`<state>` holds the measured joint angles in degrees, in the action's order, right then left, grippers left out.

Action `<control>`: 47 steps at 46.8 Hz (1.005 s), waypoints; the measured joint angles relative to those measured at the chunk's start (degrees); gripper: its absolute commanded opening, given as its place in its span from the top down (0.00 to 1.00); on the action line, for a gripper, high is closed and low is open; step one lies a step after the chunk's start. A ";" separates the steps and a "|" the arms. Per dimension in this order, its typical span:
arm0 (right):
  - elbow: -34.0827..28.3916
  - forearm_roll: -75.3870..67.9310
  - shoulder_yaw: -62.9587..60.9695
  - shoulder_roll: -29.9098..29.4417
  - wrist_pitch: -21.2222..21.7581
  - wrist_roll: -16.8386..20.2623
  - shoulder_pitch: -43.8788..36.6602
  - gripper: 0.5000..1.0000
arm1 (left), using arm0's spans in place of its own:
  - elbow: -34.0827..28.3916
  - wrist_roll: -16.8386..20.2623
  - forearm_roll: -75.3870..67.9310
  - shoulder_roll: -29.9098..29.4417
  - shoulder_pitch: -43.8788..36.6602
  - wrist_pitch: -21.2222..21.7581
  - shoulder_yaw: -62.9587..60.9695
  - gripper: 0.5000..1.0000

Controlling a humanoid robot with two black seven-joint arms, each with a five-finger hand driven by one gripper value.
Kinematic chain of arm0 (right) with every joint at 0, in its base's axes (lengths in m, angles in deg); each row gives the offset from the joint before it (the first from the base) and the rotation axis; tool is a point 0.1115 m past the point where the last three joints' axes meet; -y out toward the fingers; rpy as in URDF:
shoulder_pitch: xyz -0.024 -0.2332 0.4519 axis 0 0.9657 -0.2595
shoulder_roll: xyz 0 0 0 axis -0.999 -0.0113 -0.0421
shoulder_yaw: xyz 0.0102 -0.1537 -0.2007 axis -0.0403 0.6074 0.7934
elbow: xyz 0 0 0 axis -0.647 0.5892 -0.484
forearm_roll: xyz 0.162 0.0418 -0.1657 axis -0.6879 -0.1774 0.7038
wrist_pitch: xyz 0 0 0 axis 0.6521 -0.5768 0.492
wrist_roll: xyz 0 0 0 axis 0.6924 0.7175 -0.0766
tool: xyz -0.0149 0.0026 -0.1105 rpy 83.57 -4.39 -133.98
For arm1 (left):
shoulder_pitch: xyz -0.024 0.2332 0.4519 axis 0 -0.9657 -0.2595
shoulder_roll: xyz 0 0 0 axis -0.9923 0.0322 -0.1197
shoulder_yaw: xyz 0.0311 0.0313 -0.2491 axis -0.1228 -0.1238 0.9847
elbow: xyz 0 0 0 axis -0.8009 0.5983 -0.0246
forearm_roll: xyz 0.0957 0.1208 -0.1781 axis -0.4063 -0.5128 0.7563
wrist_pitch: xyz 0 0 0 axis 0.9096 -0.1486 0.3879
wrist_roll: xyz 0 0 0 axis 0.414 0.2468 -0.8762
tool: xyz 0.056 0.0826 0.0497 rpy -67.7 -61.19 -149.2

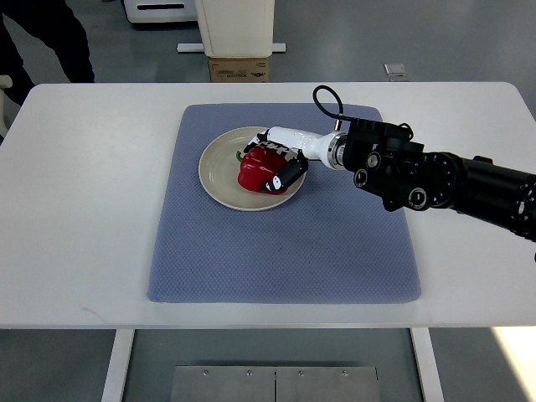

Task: Place red pepper on plate with right hand
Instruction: 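Lower the pepper onto the plate and open the right hand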

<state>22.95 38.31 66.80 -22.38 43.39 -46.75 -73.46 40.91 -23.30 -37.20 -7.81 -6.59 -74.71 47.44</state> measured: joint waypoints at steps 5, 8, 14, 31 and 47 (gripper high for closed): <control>0.03 -0.01 0.00 0.00 -0.09 0.02 0.01 0.05 | 0.00 0.00 0.00 0.00 0.00 0.00 0.00 0.00; 0.09 -0.09 0.00 0.00 -0.09 0.02 0.02 0.03 | 0.00 0.00 0.00 0.00 0.00 0.00 0.00 0.00; 0.23 -0.10 0.00 0.00 -0.09 0.15 0.11 0.01 | 0.00 0.00 0.00 0.00 0.00 0.00 0.00 0.00; 1.45 -1.08 -0.27 0.00 0.01 0.30 -1.43 0.01 | 0.00 0.00 0.00 0.00 0.00 0.00 0.00 0.00; 1.38 -5.82 -3.32 0.00 0.00 0.19 -2.69 0.01 | 0.01 0.00 0.00 0.00 0.00 0.00 0.00 0.00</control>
<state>24.33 32.49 63.49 -22.38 43.40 -46.56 -76.15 40.92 -23.30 -37.20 -7.81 -6.59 -74.71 47.44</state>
